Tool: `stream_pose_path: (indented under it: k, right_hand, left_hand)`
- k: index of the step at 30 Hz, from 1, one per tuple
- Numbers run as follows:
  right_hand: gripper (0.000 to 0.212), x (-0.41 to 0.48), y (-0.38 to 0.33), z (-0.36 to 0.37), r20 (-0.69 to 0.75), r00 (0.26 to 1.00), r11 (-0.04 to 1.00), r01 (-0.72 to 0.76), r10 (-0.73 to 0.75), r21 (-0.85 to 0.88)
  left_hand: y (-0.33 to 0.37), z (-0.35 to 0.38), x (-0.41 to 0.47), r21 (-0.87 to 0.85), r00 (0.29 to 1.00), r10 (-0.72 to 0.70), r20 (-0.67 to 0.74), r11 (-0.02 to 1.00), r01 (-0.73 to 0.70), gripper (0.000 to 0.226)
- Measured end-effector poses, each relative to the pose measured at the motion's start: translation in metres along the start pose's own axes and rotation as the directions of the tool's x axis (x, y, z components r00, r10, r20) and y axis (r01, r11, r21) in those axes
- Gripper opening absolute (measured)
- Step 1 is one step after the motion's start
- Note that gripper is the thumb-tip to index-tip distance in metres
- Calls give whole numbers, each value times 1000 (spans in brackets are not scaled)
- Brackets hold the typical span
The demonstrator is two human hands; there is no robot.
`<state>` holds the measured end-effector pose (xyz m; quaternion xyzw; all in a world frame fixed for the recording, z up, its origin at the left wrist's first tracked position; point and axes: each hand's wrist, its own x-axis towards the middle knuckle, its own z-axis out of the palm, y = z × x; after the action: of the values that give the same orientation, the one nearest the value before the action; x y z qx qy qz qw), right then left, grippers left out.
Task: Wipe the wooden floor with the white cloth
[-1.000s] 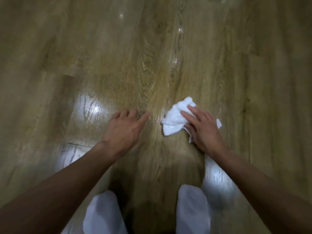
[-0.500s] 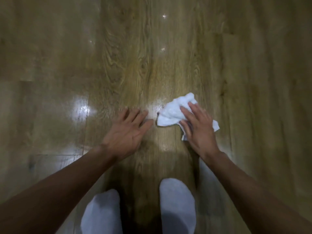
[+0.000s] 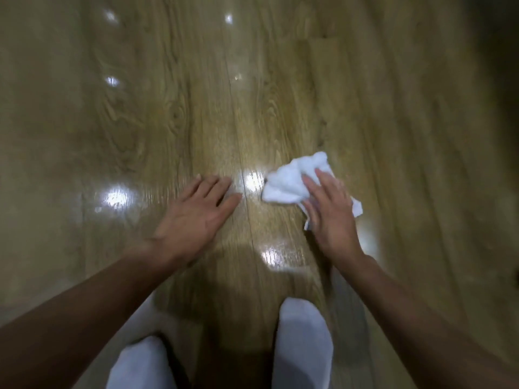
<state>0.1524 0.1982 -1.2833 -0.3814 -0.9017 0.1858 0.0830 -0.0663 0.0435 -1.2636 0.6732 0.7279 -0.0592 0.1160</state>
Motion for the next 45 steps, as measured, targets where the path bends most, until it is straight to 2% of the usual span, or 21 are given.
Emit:
stream_pose_path:
  k: [2, 3, 6, 8, 10, 13, 16, 17, 19, 22, 25, 28, 31, 33, 35, 38, 41, 43, 45]
  right_hand:
    - [39, -32, 15, -4, 43, 997, 998, 58, -57, -20]
    - [40, -45, 27, -10, 55, 998, 999, 36, -35, -23]
    - [40, -50, 73, -36, -5, 991, 991, -133, 132, -29]
    - [40, -24, 95, -50, -71, 964, 965, -260, 258, -24]
    - [40, 8, 99, -52, -106, 945, 950, -311, 309, -8]
    - [42, 2, 79, -44, -56, 967, 969, -248, 249, 24]
    - [43, -60, 93, -53, 37, 986, 984, -164, 162, 63]
    - [45, -74, 108, -64, 29, 981, 977, -192, 190, 90]
    - [45, -75, 137, -84, -23, 942, 938, -331, 335, 104]
    - [42, -30, 158, -87, -106, 882, 888, -454, 460, 75]
    - [43, -11, 138, -78, -126, 899, 907, -411, 420, 91]
    - [43, -45, 144, -84, -39, 951, 951, -302, 305, 73]
    - [43, -55, 174, -100, -78, 901, 904, -421, 426, 79]
    - [43, -26, 186, -100, -135, 850, 860, -503, 510, 84]
    - [43, 12, 184, -93, -180, 827, 846, -524, 533, 100]
    - [42, 44, 156, -80, -187, 880, 900, -426, 437, 95]
    - [43, 21, 145, -74, -90, 937, 942, -334, 336, 41]
    - [44, 8, 148, -79, -103, 930, 935, -351, 354, 45]
    - [42, 29, 146, -80, -162, 892, 907, -415, 422, 75]
  left_hand:
    - [1, -9, 6, -3, 1000, -20, 3, 1000, 20, 52]
    - [2, -14, 11, -21, 999, -44, -15, 999, 43, 48]
    - [14, -24, 30, -71, 993, -92, -67, 994, 88, 31]
    - [31, -25, 42, -108, 993, -60, -103, 993, 49, 33]
    - [48, -23, 52, -115, 998, -7, -64, 993, -1, 43]
    - [56, -25, 64, -55, 996, 94, -8, 994, -94, 50]
    - [49, -32, 69, -36, 987, 149, 65, 988, -147, 56]
    - [48, -35, 70, -32, 986, 144, 84, 989, -142, 55]
    - [51, -38, 73, -8, 986, 136, 95, 991, -136, 46]
    - [62, -41, 81, 34, 991, 126, 44, 991, -128, 28]
    - [73, -41, 89, 54, 987, 159, 1, 986, -159, 27]
    - [77, -39, 94, 40, 978, 203, 42, 978, -205, 40]
    - [77, -36, 92, 52, 978, 184, 101, 980, -190, 48]
    - [80, -37, 92, 62, 980, 164, 110, 983, -171, 46]
    - [86, -39, 95, 73, 984, 144, 107, 986, -152, 40]
    - [88, -42, 99, 41, 985, 136, 105, 989, -141, 36]
    - [79, -36, 95, 2, 981, 158, 113, 987, -159, 45]
    - [74, -31, 89, 8, 973, 173, 151, 984, -176, 53]
    - [75, -27, 84, 8, 969, 166, 182, 985, -170, 56]
